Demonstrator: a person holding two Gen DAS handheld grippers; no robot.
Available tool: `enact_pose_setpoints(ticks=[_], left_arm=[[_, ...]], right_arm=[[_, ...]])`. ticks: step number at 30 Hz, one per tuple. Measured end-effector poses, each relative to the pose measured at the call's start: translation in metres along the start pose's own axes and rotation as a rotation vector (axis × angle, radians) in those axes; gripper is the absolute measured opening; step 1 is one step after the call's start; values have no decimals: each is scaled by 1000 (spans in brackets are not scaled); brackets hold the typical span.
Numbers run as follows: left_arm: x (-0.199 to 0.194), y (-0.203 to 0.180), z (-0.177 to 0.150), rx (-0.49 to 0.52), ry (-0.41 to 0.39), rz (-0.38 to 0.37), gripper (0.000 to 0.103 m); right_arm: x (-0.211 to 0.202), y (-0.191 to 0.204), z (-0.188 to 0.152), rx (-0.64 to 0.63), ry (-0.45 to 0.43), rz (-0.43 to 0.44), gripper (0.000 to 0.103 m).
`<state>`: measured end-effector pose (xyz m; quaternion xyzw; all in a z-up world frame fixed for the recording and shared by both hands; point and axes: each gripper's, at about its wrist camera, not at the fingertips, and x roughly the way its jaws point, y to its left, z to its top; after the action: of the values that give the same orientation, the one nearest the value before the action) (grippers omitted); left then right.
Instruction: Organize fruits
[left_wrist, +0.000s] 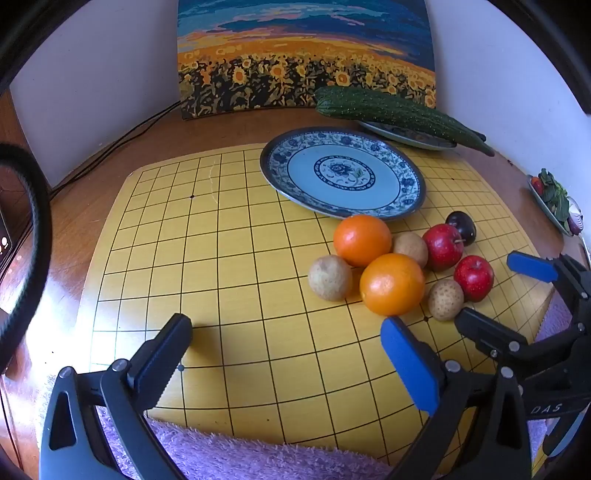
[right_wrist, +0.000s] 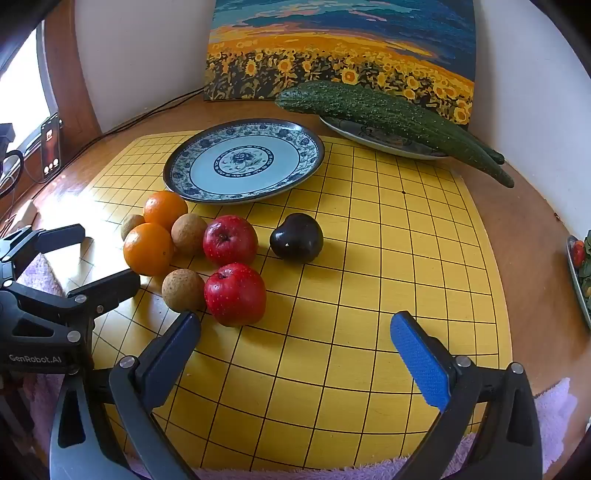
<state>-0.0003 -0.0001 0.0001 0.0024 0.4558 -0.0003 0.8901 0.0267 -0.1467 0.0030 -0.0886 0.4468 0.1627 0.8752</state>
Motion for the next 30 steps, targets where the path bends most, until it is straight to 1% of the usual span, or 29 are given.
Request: enact_pose_setpoints(ticks=[30], left_arm=[[-1, -1, -1, 1, -2, 2, 103]], right_arm=[[-1, 0, -1, 0, -3, 0, 103]])
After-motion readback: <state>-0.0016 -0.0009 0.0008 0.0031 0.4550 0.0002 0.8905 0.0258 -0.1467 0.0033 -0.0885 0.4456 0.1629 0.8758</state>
